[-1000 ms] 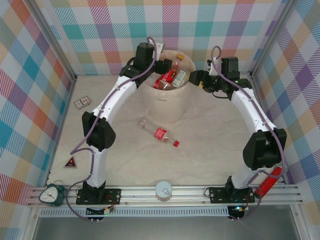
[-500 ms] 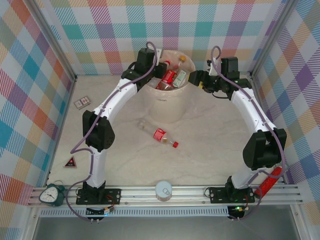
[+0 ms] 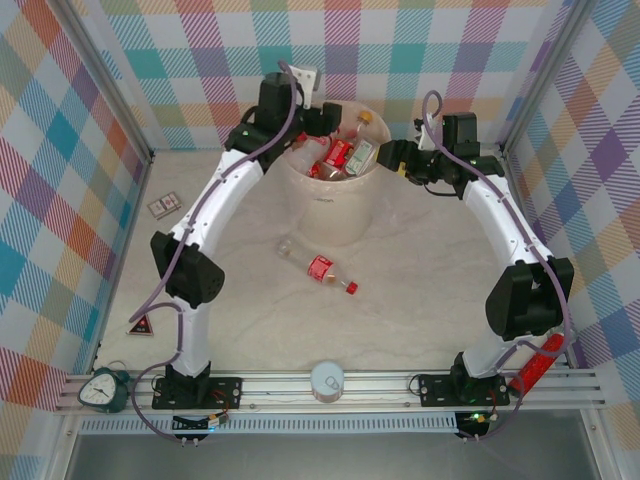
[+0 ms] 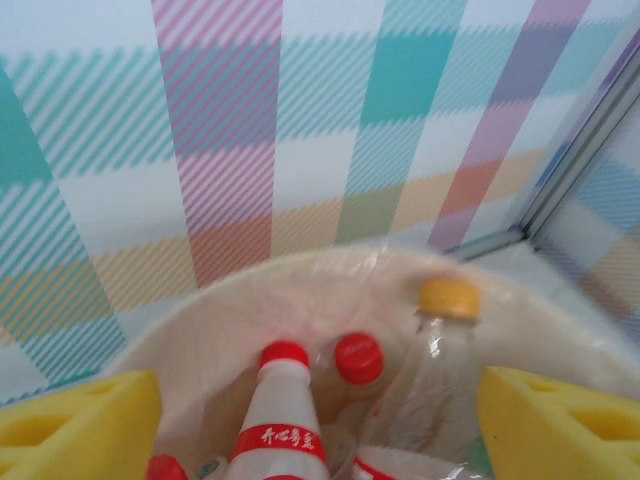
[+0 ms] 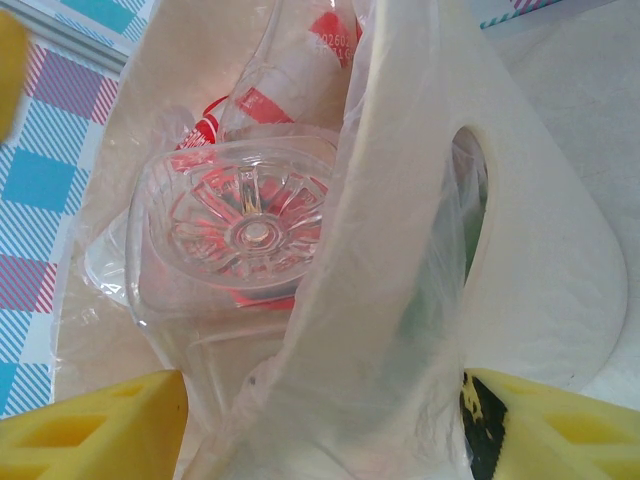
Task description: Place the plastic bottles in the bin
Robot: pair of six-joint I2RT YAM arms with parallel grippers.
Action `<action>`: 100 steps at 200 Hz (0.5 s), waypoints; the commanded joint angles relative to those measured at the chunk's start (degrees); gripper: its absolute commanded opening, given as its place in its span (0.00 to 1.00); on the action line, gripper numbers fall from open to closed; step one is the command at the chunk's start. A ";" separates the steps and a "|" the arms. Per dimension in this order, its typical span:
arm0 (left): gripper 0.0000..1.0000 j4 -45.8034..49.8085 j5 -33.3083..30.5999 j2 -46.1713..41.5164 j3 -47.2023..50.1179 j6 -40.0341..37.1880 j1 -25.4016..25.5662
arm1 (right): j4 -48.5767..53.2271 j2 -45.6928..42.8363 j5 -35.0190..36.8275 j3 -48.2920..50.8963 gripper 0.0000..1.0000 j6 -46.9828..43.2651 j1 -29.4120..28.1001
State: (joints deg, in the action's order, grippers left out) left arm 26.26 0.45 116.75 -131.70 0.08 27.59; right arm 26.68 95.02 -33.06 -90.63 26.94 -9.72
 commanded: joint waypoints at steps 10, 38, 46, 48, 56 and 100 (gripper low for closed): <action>0.88 2.15 -1.21 -10.38 0.72 0.04 -0.36 | 0.16 -1.73 -0.69 -1.13 0.72 -1.19 -0.35; 0.90 5.89 -9.27 -20.28 9.72 5.64 -1.36 | 0.20 -1.55 -0.61 -1.15 0.72 -1.54 -0.31; 0.90 6.59 -10.15 -23.38 14.73 8.68 -2.40 | 0.22 -1.65 -0.46 -1.04 0.72 -1.79 -0.28; 0.90 6.60 -10.19 -24.32 16.37 9.54 -2.73 | 0.33 -1.61 -0.43 -1.04 0.72 -1.80 -0.30; 0.90 6.34 -10.32 -28.16 22.70 12.93 -3.95 | 0.31 -1.69 -0.23 -0.90 0.72 -1.97 -0.35; 0.89 5.17 -4.74 -43.68 52.95 29.93 -10.43 | 1.59 -1.36 0.19 -1.56 0.73 -3.55 -0.31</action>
State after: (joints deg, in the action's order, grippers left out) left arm 29.15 -6.94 75.46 -90.65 17.72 19.44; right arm 26.74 95.00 -32.84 -90.63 25.63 -9.74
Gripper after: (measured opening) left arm 0.888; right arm 0.725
